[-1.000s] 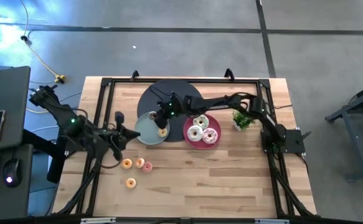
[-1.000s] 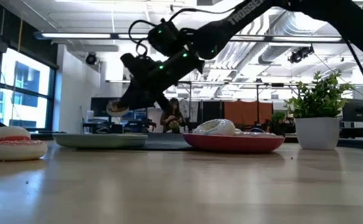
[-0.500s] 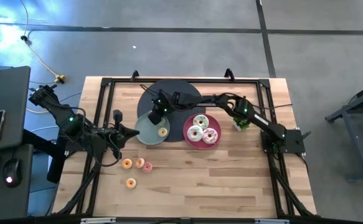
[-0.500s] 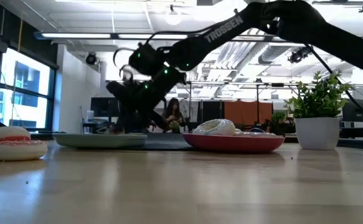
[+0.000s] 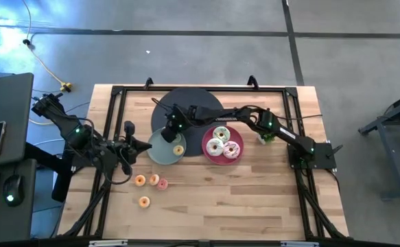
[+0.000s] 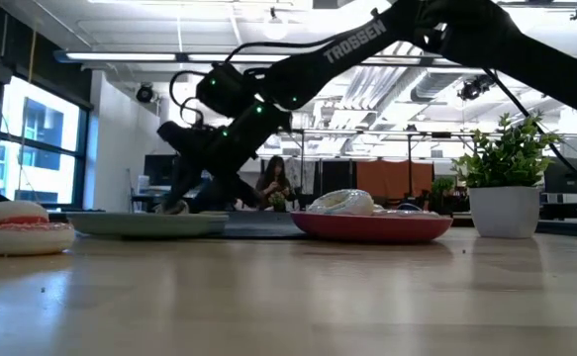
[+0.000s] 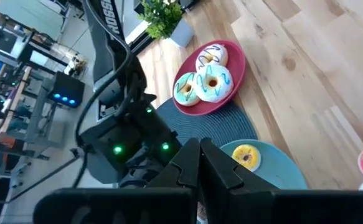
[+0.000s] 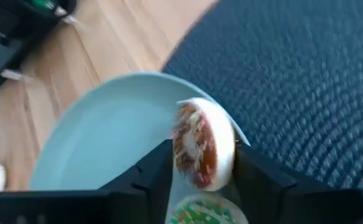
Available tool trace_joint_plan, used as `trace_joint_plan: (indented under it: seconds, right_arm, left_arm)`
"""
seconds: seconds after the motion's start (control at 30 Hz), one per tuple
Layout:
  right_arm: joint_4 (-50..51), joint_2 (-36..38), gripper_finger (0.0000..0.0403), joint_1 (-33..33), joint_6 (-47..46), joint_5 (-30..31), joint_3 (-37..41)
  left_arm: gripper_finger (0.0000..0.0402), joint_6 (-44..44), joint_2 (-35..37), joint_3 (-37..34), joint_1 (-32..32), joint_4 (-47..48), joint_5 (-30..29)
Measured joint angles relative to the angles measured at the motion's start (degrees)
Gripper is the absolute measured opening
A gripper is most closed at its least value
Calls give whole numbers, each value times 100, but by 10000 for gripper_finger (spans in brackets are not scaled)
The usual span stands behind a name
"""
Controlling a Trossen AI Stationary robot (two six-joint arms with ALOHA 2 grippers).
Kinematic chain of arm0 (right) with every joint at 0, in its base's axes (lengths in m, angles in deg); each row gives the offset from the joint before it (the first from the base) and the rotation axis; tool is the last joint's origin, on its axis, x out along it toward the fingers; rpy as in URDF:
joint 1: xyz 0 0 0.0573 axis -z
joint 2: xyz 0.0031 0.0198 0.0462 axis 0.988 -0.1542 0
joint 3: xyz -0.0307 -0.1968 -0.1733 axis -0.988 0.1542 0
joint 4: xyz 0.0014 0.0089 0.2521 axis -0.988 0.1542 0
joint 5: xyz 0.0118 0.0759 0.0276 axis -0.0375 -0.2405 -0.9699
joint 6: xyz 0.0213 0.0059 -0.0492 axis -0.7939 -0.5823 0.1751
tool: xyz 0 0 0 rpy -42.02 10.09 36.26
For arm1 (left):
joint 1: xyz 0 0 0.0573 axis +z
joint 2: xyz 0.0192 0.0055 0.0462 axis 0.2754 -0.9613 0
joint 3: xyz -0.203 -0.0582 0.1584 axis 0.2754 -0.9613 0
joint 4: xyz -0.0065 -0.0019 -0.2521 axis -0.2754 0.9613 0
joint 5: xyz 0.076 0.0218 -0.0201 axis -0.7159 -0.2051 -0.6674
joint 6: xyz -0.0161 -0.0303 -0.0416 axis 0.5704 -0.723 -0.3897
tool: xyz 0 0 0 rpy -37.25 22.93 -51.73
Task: Pick & Place donuts
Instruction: Put the small brown doughnut on the blue plate, then put the small red doughnut on the blue plate
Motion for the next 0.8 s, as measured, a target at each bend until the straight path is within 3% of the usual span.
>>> trace_joint_plan:
  seconds: [0.17, 0.27, 0.33, 0.43, 0.63, 0.8]
  right_arm:
    - [202, 44, 188, -22, 70, -38, -353]
    - [388, 45, 194, -36, 3, -241, -351]
    - [483, 33, 194, -65, 6, -54, -344]
    - [545, 34, 188, -99, -1, 303, -346]
    - [771, 37, 152, -223, 302, 231, -460]
    - [1860, 50, 140, -408, 710, 298, -878]
  left_arm:
    - [0, 0, 74, -2, -2, 102, 20]
    - [0, 45, 126, -2, -2, 121, 28]
    - [0, 47, 137, -2, -2, 127, 19]
    - [0, 73, 136, -2, -2, 175, 24]
    - [0, 107, 142, -2, -2, 181, 76]
    - [0, 24, 124, -75, -2, 403, 386]
